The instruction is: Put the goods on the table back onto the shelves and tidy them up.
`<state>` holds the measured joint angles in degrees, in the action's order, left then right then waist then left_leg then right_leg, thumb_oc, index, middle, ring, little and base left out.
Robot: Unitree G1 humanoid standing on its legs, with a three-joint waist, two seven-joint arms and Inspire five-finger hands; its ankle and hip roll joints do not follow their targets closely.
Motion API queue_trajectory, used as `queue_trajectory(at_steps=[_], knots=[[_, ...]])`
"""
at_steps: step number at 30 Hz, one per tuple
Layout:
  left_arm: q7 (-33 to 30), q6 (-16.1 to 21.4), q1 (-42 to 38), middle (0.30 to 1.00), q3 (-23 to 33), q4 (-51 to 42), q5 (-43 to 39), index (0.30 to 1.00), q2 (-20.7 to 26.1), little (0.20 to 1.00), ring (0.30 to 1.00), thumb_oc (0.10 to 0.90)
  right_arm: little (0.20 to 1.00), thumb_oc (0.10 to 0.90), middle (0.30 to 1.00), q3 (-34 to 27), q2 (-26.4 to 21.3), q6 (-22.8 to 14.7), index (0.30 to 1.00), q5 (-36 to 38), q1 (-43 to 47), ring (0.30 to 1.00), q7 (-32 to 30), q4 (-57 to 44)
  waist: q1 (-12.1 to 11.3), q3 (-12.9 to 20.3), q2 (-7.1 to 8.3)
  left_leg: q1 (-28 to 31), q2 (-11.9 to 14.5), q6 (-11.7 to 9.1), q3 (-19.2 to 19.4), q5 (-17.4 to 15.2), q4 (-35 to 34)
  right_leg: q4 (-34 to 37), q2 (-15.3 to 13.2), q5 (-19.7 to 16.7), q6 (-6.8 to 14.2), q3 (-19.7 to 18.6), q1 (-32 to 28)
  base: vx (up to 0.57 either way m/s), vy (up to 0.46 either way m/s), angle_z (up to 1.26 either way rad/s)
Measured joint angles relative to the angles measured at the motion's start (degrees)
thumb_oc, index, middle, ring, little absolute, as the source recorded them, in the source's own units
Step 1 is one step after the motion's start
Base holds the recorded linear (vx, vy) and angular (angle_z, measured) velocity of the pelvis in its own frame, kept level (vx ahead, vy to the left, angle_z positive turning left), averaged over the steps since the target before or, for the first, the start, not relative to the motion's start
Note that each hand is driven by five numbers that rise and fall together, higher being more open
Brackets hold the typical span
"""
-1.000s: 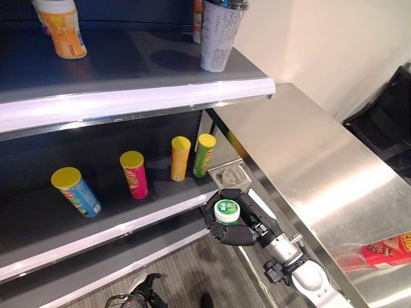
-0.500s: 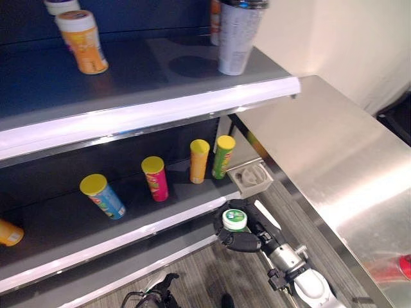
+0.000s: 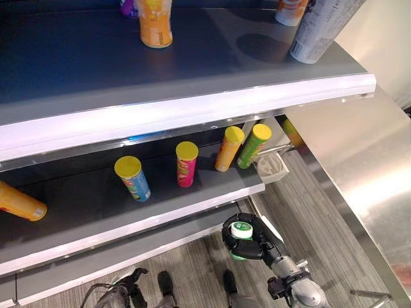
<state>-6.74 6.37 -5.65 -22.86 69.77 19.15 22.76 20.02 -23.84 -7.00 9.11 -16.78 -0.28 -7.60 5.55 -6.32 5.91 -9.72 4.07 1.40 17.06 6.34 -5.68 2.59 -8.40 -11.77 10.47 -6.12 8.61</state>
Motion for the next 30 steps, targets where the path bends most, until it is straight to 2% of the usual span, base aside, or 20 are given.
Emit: queue_trajectory(at_steps=[3, 5, 7, 9, 11, 12, 13, 16, 18, 21, 22, 23, 25, 26, 27, 28, 30], knots=[[-1.3, 0.1, 0.6, 0.900, 7.3, 3.1, -1.1, 0.900, -2.2, 0.900, 0.900, 0.800, 0.300, 0.400, 0.300, -0.4, -0.2, -0.1, 0.300, -2.8, -0.1, 0.300, -0.1, -0.2, -0.3, 1.6, 2.28, 0.9, 0.1, -0.5, 0.0, -0.3, 0.0, 0.9, -0.1, 1.8, 2.2, -0.7, -1.1, 0.11, -0.051, -0.01], [-1.8, -0.4, 1.4, 0.900, 7.7, 4.1, -1.6, 0.900, -2.7, 0.900, 0.900, 0.800, 0.300, 0.400, 0.300, -3.7, -0.2, -0.2, 0.300, -6.7, -2.2, 0.300, -0.3, -3.6, -0.2, 2.7, 3.84, 2.1, 0.6, -1.1, 0.4, -0.4, 0.0, 1.8, 0.3, 3.2, 3.4, -0.8, -2.7, 0.08, -0.014, -0.12], [-1.8, -0.3, 2.7, 0.900, 7.7, 4.0, -1.7, 0.900, -3.4, 0.900, 0.900, 0.800, 0.300, 0.400, 0.300, -6.7, -0.2, -1.6, 0.300, -8.4, -2.9, 0.300, -1.9, -7.2, 0.2, 3.4, 4.16, 3.4, 1.4, -2.2, 1.6, -0.5, 0.0, 2.4, 1.3, 3.3, 3.4, -2.1, -3.9, 0.03, -0.057, -0.32], [-1.7, -0.3, 2.7, 0.900, 7.3, 4.0, -1.6, 0.900, -3.9, 0.900, 0.900, 0.800, 0.300, 0.400, 0.300, -8.3, -0.3, -3.1, 0.300, -8.5, -2.7, 0.300, -3.1, -8.1, 1.7, 4.1, 3.77, 3.6, 2.5, -2.9, 1.5, -0.6, 0.0, 2.4, 2.2, 3.3, 3.4, -2.0, -3.9, 0.04, -0.094, -0.19], [-1.6, -0.2, 2.6, 0.900, 9.4, 4.5, -1.6, 0.900, -4.9, 0.900, 0.900, 0.800, 0.300, 0.400, 0.300, -9.7, -1.6, -4.7, 0.300, -5.2, -3.5, 0.300, -2.3, -14.0, 3.2, 5.3, 3.46, 4.8, 4.3, -4.6, 2.7, -0.4, 0.0, 2.6, 4.0, 3.3, 3.4, -2.1, -4.4, 0.05, -0.095, -0.31], [-1.4, -0.2, 2.8, 0.900, 10.1, 5.0, -1.6, 0.900, -5.0, 0.900, 0.900, 0.800, 0.300, 0.400, 0.300, -9.8, -3.3, -5.5, 0.300, -3.9, -3.5, 0.300, -1.6, -15.7, 3.7, 6.2, 3.60, 5.0, 5.3, -5.1, 2.7, -0.3, 0.0, 2.6, 4.5, 3.6, 3.1, -2.1, -4.5, 0.04, -0.084, -0.27], [-1.4, 0.0, 3.2, 0.900, 13.1, 6.9, -1.7, 0.900, -5.3, 0.900, 0.900, 0.800, 0.300, 0.400, 0.300, -9.8, -6.3, -5.8, 0.300, -1.8, -3.4, 0.300, -0.4, -20.1, 4.1, 7.7, 3.97, 5.8, 5.9, -5.8, 3.0, -0.2, 0.0, 2.6, 5.2, 4.6, 1.6, -2.1, -5.3, 0.06, -0.074, -0.09], [-1.4, -0.4, 5.6, 0.900, 14.1, 8.6, -1.7, 0.900, -4.2, 0.900, 0.900, 0.800, 0.300, 0.400, 0.300, -9.7, -7.1, -8.9, 0.300, 0.4, -0.8, 0.300, 1.3, -23.6, 4.9, 11.5, 5.87, 6.6, 6.5, -6.9, 3.6, 0.2, 0.0, 2.6, 5.6, 8.2, -1.1, -2.1, -6.1, 0.05, -0.048, -0.07], [-1.4, -0.4, 5.8, 0.900, 14.0, 8.7, -1.6, 0.900, -3.9, 0.900, 0.900, 0.800, 0.300, 0.400, 0.300, -9.5, -7.3, -9.7, 0.300, 2.0, 1.0, 0.300, 1.9, -24.5, 4.9, 12.0, 5.87, 6.5, 7.1, -7.5, 3.7, 0.5, 0.0, 2.7, 6.5, 8.6, -0.7, -2.1, -6.0, 0.01, -0.006, -0.03], [-1.1, -0.4, 6.0, 0.900, 13.9, 8.8, -1.5, 0.900, -4.1, 0.900, 0.900, 0.800, 0.300, 0.400, 0.300, -10.0, -11.8, -10.1, 0.300, 4.0, 3.3, 0.300, 3.9, -24.5, 4.9, 12.6, 5.05, 6.4, 7.6, -7.6, 3.9, 0.6, 0.0, 2.7, 6.9, 8.7, -0.8, -2.1, -5.8, 0.00, 0.002, -0.01], [-1.1, -0.4, 6.3, 0.900, 14.0, 8.8, -1.3, 0.900, -4.1, 0.900, 0.900, 0.800, 0.300, 0.400, 0.300, -10.0, -11.8, -10.0, 0.300, 4.8, 3.4, 0.300, 4.0, -24.4, 4.8, 12.9, 4.75, 6.3, 7.9, -7.6, 4.0, 0.7, 0.0, 2.7, 6.9, 8.7, -0.9, -2.2, -5.7, 0.00, 0.000, 0.00], [-1.0, -0.4, 6.7, 0.900, 14.1, 8.8, -1.3, 0.900, -4.0, 0.900, 0.900, 0.800, 0.300, 0.400, 0.300, -11.0, -15.1, -10.0, 0.300, 6.0, 3.9, 0.300, 4.0, -24.3, 4.9, 13.2, 4.55, 6.3, 7.9, -7.7, 4.1, 0.7, 0.0, 2.7, 6.8, 8.7, -0.8, -2.2, -5.7, 0.00, 0.000, 0.00], [-0.6, -1.4, 7.2, 0.900, 12.7, 7.4, -2.2, 0.900, -4.4, 0.900, 0.900, 0.800, 0.300, 0.400, 0.300, -12.9, -17.6, -9.4, 0.300, 7.0, 7.5, 0.300, 3.8, -24.2, 4.9, 13.6, 4.67, 6.3, 7.7, -7.6, 4.0, 0.7, 0.0, 2.7, 6.6, 8.7, -0.9, -2.1, -5.9, 0.00, 0.000, 0.00], [-0.6, -2.5, 7.1, 0.900, 9.3, 5.5, -2.7, 0.900, -4.4, 0.900, 0.900, 0.800, 0.300, 0.400, 0.300, -12.3, -17.4, -8.2, 0.300, 7.2, 12.0, 0.300, 3.4, -24.2, 4.9, 13.5, 4.57, 6.0, 7.5, -7.6, 4.0, 0.7, 0.0, 2.7, 6.4, 8.7, -0.9, -2.1, -5.8, -0.01, 0.001, 0.04], [-0.5, -2.0, 6.6, 0.900, 7.8, 5.1, -2.9, 0.900, -4.8, 0.900, 0.900, 0.800, 0.300, 0.400, 0.300, -10.9, -16.4, -8.4, 0.300, 8.1, 16.0, 0.300, 2.4, -24.1, 4.8, 13.7, 4.29, 6.0, 7.1, -7.6, 3.6, 0.7, 0.0, 2.7, 6.3, 8.6, -0.9, -1.9, -5.5, -0.02, -0.010, 0.11], [-0.3, -1.5, 6.0, 0.900, 7.8, 4.5, -3.3, 0.900, -5.1, 0.900, 0.900, 0.800, 0.300, 0.400, 0.300, -10.6, -15.7, -9.0, 0.300, 8.4, 17.7, 0.300, 2.4, -24.2, 4.5, 13.9, 4.58, 5.9, 7.0, -7.6, 3.3, 0.7, 0.0, 2.7, 6.2, 8.6, -0.9, -1.8, -5.7, 0.00, 0.007, 0.20], [-0.1, -1.6, 5.4, 0.900, 7.2, 3.9, -3.8, 0.900, -6.9, 0.900, 0.900, 0.800, 0.300, 0.400, 0.300, -4.9, -15.6, -8.9, 0.300, 8.7, 25.3, 0.300, 1.4, -22.0, 3.2, 14.4, 4.89, 5.8, 6.8, -7.5, 2.7, 0.6, 0.0, 2.7, 6.2, 8.5, -1.1, -1.4, -5.9, 0.00, 0.010, 0.15]])
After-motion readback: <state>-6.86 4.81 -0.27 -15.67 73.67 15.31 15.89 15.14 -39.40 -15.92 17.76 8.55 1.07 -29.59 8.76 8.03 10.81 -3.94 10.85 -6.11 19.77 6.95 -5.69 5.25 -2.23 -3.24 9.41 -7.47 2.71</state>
